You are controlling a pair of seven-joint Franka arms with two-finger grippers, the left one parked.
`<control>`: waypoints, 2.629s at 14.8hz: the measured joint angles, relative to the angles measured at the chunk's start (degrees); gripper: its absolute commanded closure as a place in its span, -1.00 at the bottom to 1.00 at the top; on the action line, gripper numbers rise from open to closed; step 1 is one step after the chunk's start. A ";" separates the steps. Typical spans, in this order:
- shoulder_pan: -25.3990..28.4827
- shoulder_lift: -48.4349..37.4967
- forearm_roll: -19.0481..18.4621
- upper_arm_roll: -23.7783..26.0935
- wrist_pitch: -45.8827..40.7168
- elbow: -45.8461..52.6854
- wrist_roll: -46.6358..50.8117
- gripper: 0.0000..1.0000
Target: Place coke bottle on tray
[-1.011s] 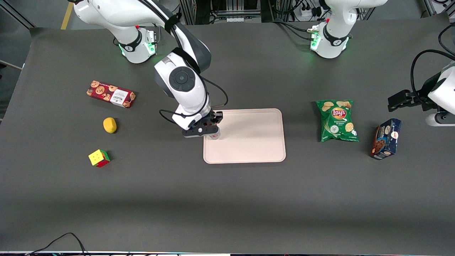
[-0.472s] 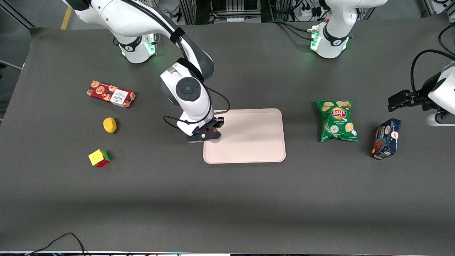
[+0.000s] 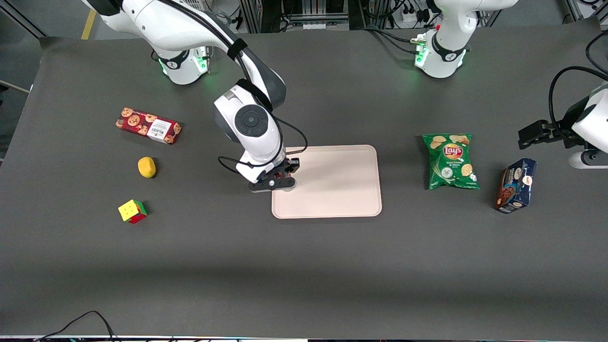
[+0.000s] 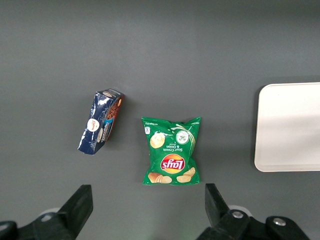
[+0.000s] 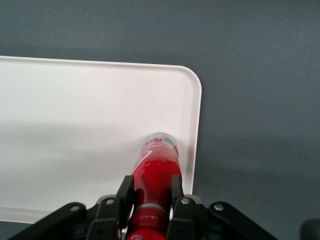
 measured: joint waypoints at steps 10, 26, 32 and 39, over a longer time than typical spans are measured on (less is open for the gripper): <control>-0.23 0.92 0.00 -0.12 0.01 0.07 0.00 -1.00; -7.38 -19.50 -0.40 -4.96 -27.05 11.18 -7.92 -1.00; -15.92 -24.37 -0.40 -5.59 -31.39 7.27 -14.36 -1.00; -23.19 -33.15 -0.41 -5.54 -30.49 -3.40 -14.43 -1.00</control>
